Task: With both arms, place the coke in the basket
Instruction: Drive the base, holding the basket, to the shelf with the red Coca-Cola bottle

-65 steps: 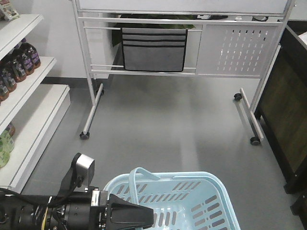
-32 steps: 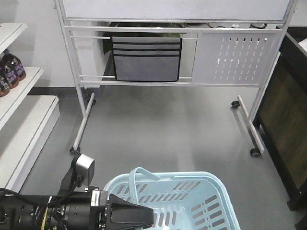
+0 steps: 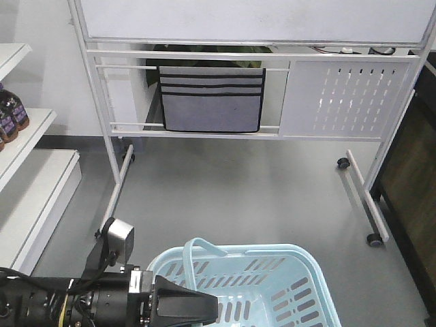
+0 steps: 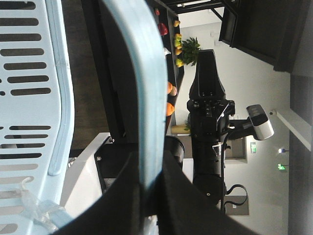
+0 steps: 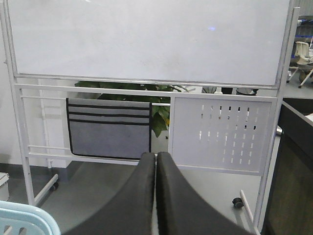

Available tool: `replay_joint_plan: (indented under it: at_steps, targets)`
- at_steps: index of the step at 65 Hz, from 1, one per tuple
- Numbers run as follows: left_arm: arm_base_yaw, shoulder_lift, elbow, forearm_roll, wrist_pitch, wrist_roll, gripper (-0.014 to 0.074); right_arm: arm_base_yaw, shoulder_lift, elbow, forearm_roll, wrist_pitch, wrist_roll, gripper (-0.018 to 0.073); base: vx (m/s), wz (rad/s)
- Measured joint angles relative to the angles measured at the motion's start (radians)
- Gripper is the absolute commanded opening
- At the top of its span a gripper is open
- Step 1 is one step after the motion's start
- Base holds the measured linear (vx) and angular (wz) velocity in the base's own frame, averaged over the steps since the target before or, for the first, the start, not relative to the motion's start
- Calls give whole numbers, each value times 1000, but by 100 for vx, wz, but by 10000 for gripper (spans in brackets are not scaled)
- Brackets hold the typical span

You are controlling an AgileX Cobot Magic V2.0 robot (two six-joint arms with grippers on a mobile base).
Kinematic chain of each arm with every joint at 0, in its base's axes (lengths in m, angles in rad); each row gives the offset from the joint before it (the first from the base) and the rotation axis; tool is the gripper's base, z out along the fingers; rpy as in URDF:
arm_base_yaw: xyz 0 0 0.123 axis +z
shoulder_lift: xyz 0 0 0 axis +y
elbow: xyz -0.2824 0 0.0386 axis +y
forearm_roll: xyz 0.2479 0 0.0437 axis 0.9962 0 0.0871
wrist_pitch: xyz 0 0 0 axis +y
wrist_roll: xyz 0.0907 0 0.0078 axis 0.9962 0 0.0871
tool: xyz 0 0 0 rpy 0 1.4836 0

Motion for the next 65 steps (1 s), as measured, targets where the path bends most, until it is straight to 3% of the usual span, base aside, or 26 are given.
replay_joint_plan:
  at_steps: [65]
  targets:
    - [0,0,0,0,0,0,-8,0,0,0,0,0,0,-5,22,13]
